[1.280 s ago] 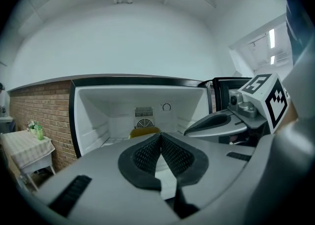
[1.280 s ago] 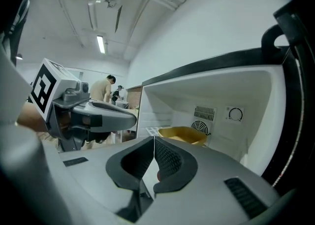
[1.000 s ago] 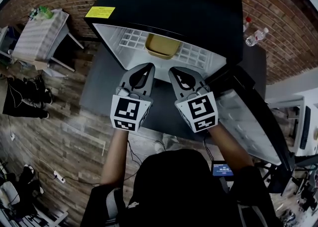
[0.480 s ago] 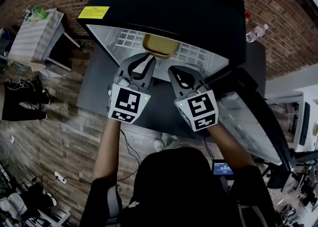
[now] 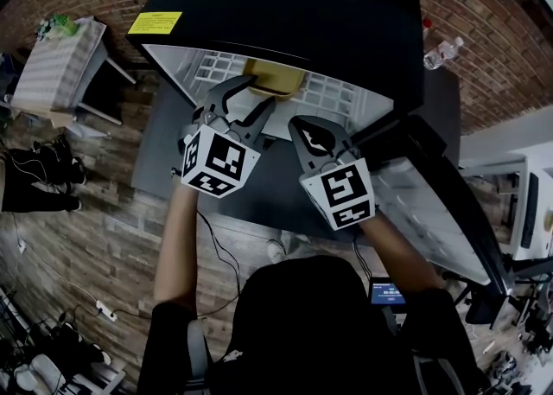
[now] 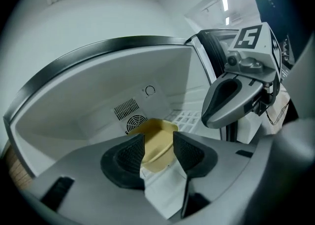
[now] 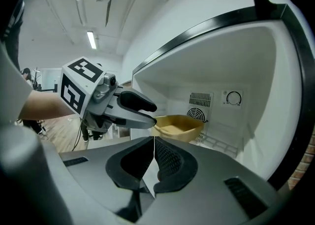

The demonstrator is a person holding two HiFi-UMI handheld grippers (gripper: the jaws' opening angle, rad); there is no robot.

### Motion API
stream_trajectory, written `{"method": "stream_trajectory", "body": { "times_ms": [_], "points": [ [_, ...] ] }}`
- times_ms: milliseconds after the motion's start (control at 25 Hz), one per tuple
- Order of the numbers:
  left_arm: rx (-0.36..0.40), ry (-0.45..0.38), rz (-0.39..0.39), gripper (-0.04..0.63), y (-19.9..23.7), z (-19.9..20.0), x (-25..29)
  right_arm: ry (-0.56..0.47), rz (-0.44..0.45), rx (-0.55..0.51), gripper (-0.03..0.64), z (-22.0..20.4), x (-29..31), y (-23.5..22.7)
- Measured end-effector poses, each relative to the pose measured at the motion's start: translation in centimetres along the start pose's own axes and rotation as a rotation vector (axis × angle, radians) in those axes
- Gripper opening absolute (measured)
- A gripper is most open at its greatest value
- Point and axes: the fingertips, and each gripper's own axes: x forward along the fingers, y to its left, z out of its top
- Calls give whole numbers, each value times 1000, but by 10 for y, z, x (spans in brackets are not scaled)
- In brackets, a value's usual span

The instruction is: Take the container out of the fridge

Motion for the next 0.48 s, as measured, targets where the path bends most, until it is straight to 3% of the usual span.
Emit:
{"method": "stream_trajectory", "body": {
  "times_ms": [280, 480],
  "points": [
    [24, 24, -32, 172, -5, -6, 7, 0, 2, 9, 41, -1, -1, -1],
    [122, 77, -94, 172, -14, -13, 11, -2, 7, 19, 41, -1, 0, -2]
  ]
}}
